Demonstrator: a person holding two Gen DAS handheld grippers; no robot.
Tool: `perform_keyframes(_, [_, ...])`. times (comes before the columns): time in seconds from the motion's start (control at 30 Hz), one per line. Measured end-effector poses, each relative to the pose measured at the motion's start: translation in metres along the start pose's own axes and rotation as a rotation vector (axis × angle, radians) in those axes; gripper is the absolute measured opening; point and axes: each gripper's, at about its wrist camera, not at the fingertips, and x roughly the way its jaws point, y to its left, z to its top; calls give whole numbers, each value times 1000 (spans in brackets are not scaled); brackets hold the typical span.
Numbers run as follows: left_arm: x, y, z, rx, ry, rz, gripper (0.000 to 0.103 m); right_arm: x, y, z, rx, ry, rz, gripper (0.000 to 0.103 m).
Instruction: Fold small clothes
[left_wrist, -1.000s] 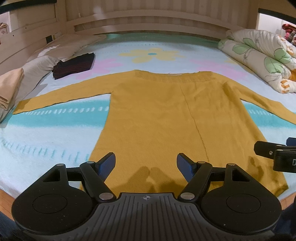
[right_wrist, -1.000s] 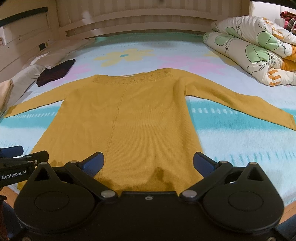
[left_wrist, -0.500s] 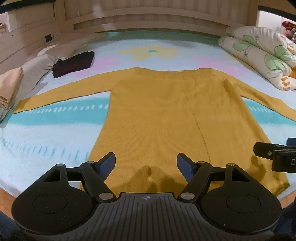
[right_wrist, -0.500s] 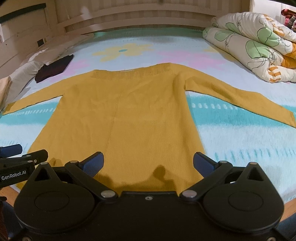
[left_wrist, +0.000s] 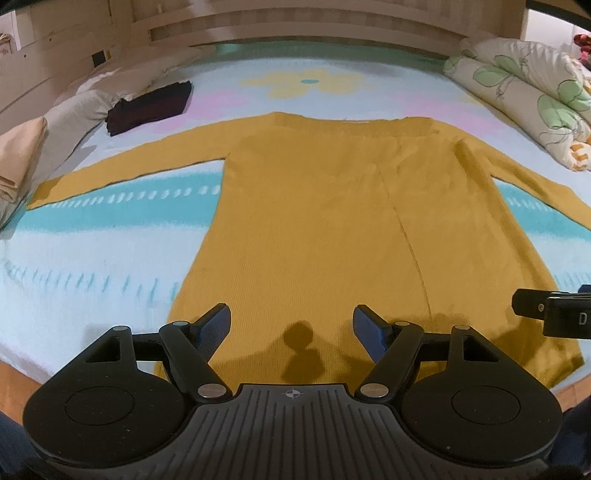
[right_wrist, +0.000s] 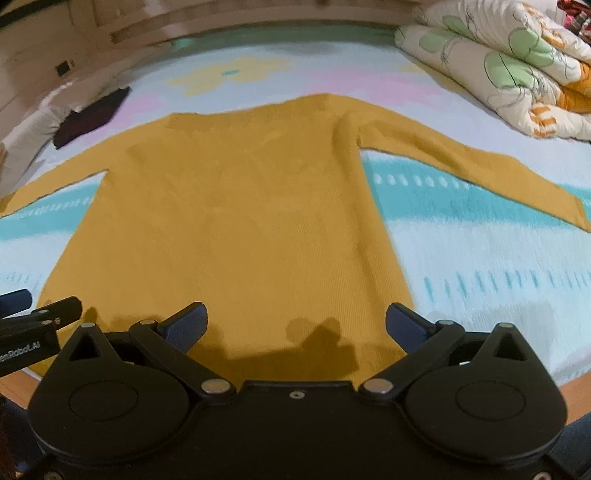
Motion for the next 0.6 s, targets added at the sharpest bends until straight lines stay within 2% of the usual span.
perform_keyframes(0.23, [3,1,1,-12,30,22,72,5,-3,-1,22,37,15,102])
perform_keyframes(0.4, [4,-5,1,22,37,40,72,7,0,-2,6,47,49,102])
perform_keyframes(0.6, [5,-9,2,23,77,-18,72,10,4,-2,5,77,87,101])
